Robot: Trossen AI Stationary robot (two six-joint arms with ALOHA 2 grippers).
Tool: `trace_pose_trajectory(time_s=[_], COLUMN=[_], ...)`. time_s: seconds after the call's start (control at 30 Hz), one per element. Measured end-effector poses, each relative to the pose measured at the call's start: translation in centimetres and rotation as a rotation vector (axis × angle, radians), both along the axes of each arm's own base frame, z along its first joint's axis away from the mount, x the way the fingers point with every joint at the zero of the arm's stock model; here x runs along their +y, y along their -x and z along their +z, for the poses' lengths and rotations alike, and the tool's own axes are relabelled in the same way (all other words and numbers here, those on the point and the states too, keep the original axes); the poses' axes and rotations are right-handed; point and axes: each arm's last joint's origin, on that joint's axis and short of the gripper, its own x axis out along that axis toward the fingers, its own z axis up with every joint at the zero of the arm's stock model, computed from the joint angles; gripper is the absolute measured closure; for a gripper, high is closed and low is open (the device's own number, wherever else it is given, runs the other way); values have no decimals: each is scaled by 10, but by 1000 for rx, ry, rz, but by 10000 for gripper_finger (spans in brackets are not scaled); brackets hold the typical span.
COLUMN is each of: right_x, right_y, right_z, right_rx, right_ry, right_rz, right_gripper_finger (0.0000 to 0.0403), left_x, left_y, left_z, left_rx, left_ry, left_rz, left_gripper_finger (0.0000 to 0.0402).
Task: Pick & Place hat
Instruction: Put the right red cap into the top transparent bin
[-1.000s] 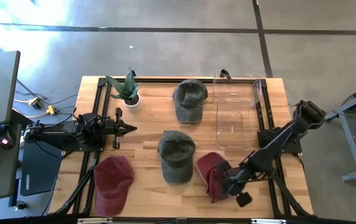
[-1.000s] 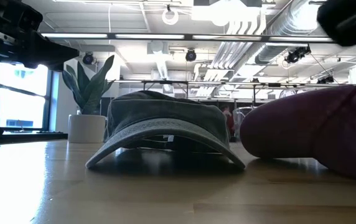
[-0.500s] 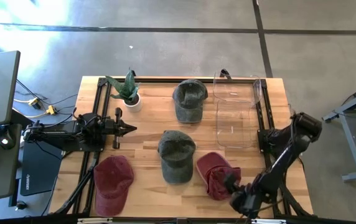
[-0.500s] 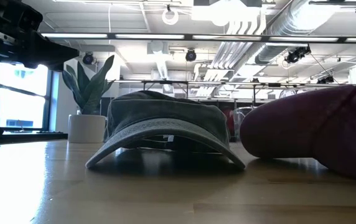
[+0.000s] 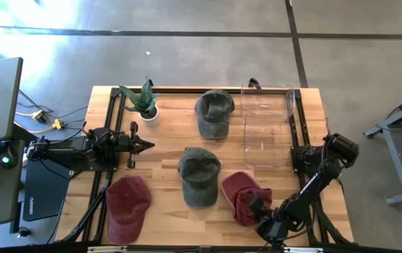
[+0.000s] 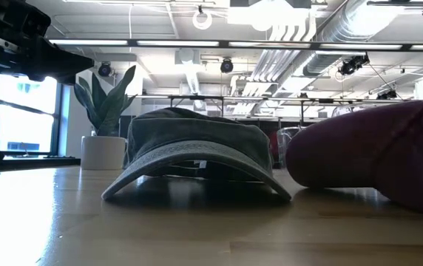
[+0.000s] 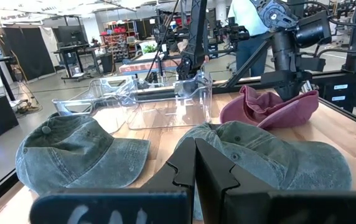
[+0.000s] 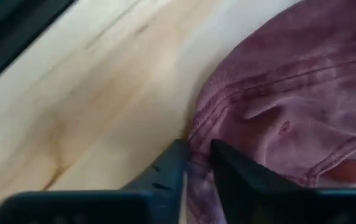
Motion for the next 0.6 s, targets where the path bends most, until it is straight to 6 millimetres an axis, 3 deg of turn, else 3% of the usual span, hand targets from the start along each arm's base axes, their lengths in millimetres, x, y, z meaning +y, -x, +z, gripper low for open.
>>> trace_pose_trajectory(time_s=[0.1, 0.2, 0.37, 0.6], right_x=[-8, -19, -46, -116], right_y=[-8, -11, -18, 4], right_z=[9, 26, 92, 179], right_rx=[17, 25, -79, -334], right_ry=[-49, -110, -373, -590], right_rz=[-26, -28, -19, -116], right_gripper_finger=[388, 386, 392, 392], left_x=[0, 0, 0, 0], left_y=[0, 0, 0, 0], left_z=[0, 0, 0, 0], left_rx=[0, -1, 0, 0], left_ry=[0, 0, 0, 0], left_rz=[0, 0, -1, 0], left_gripper_finger=[401, 401, 401, 401])
